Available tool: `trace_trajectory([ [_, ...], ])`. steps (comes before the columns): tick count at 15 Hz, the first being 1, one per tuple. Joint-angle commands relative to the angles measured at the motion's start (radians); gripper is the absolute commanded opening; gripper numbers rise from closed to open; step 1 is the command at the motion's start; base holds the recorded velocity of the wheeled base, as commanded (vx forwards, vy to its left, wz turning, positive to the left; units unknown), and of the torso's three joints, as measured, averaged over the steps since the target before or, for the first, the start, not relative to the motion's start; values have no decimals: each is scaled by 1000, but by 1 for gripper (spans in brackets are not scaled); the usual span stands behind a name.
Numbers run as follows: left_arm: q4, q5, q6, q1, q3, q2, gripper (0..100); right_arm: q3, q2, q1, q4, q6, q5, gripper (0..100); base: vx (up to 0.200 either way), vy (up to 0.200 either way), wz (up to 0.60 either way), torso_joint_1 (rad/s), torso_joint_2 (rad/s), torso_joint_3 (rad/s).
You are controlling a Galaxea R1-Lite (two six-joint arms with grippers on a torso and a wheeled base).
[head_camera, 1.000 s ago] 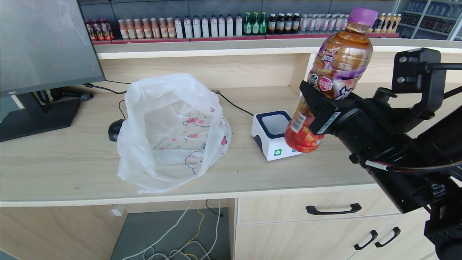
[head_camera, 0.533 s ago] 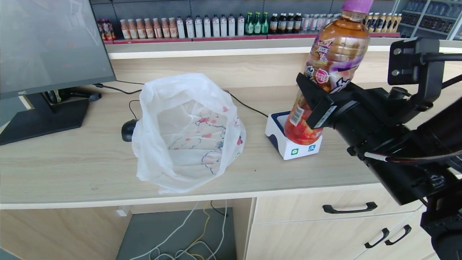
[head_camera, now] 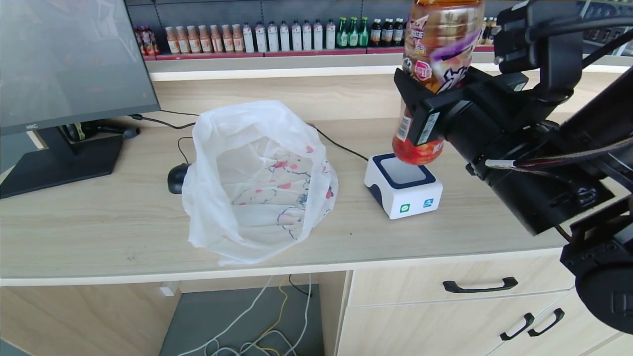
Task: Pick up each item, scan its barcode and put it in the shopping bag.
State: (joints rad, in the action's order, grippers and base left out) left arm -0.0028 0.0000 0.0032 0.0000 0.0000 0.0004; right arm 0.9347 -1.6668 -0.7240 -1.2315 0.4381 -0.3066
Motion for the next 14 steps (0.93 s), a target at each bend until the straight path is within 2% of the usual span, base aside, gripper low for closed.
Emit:
trace_trajectory([
  [1, 0, 0, 0, 0, 0, 0, 100, 4, -14, -2, 3, 70, 26, 0, 0, 0, 0, 0, 0, 0],
  [5, 0, 0, 0, 0, 0, 0, 100, 13, -19, 80, 21, 260, 210, 0, 0, 0, 0, 0, 0, 0],
  [7, 0, 0, 0, 0, 0, 0, 100, 15, 10, 173, 99, 390, 340, 0, 0, 0, 0, 0, 0, 0],
  [9, 0, 0, 0, 0, 0, 0, 100, 26, 1, 213, 109, 430, 442, 0, 0, 0, 0, 0, 0, 0],
  [10, 0, 0, 0, 0, 0, 0, 100, 33, -10, 245, 93, 467, 531, 0, 0, 0, 0, 0, 0, 0],
  [12, 0, 0, 0, 0, 0, 0, 100, 50, 1, 348, 83, 504, 620, 0, 0, 0, 0, 0, 0, 0],
  [14, 0, 0, 0, 0, 0, 0, 100, 41, -21, 385, 81, 528, 718, 0, 0, 0, 0, 0, 0, 0],
])
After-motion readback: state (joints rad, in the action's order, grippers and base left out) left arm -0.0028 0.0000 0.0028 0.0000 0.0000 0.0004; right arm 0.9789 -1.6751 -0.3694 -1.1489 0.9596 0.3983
